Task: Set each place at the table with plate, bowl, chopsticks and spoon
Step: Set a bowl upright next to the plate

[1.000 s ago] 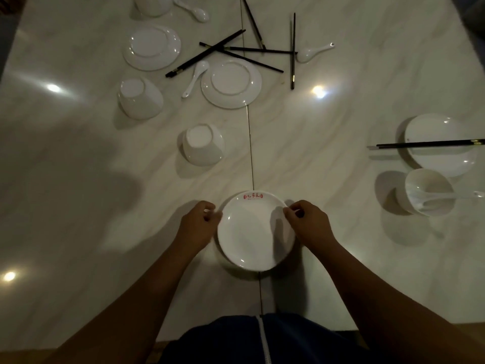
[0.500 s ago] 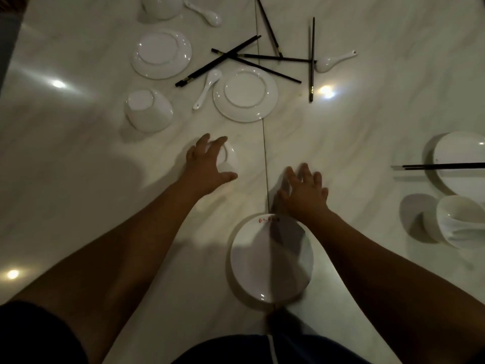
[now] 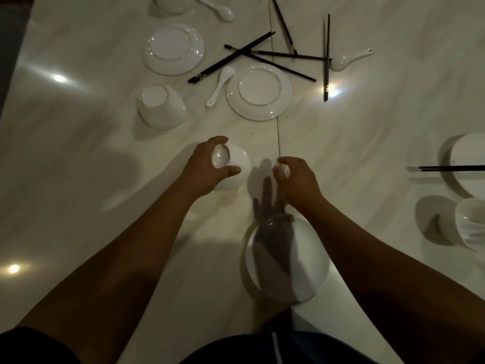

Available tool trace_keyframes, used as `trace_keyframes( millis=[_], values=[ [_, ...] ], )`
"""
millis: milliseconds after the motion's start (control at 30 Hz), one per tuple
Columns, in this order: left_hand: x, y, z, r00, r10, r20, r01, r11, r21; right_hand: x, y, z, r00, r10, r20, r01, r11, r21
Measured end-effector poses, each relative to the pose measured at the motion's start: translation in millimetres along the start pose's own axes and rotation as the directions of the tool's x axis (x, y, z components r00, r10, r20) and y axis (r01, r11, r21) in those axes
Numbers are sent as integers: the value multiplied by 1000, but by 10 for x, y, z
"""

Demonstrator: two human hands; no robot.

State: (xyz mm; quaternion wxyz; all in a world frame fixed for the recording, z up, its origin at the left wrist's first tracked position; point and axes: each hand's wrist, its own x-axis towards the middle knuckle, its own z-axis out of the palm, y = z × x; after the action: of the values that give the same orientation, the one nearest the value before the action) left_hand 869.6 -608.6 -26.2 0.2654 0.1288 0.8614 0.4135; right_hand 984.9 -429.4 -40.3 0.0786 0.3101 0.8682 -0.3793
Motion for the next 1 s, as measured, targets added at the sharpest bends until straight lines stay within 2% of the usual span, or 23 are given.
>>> trace_keyframes(
  millis=[67,100,133,200,267,300,367,433,500,567,633,733,1000],
  values=[
    [-95,-29,-98,996,-82,21,85,977,-197,-50,-183,52,999,-40,30,36,991,128],
    [-149,-48,-145,989,-140,54,150,931,-333,-81,-271,71,998,-34,50,22,976,216],
    [-206,-68,-184,975,-194,107,222,850,-478,-111,-345,89,996,-12,83,-16,945,325],
    [-325,-123,-212,927,-258,271,374,614,-695,-153,-458,123,970,68,232,-186,822,538],
    [-446,-182,-197,863,-251,439,505,383,-773,-196,-522,156,886,124,447,-414,644,644],
    [-496,-200,-181,834,-239,498,551,304,-777,-222,-536,171,846,125,518,-487,577,656],
    [-554,-241,-159,799,-239,552,600,239,-764,-286,-539,185,828,125,547,-520,537,664],
    [-588,-251,-144,787,-324,525,611,286,-738,-365,-498,182,854,127,504,-482,558,676],
    [-630,-274,-133,802,-424,420,588,445,-675,-451,-430,185,874,111,473,-437,604,667],
    [-692,-321,-120,832,-457,315,551,605,-575,-547,-379,218,889,94,448,-396,651,648],
    [-748,-360,-112,846,-464,261,529,672,-519,-631,-364,281,903,101,417,-369,679,635],
    [-797,-376,-128,853,-468,233,518,697,-496,-691,-356,372,913,141,383,-373,667,645],
    [-913,-457,-101,864,-446,235,497,674,-546,-769,-325,403,915,178,363,-380,681,626]
  ],
)
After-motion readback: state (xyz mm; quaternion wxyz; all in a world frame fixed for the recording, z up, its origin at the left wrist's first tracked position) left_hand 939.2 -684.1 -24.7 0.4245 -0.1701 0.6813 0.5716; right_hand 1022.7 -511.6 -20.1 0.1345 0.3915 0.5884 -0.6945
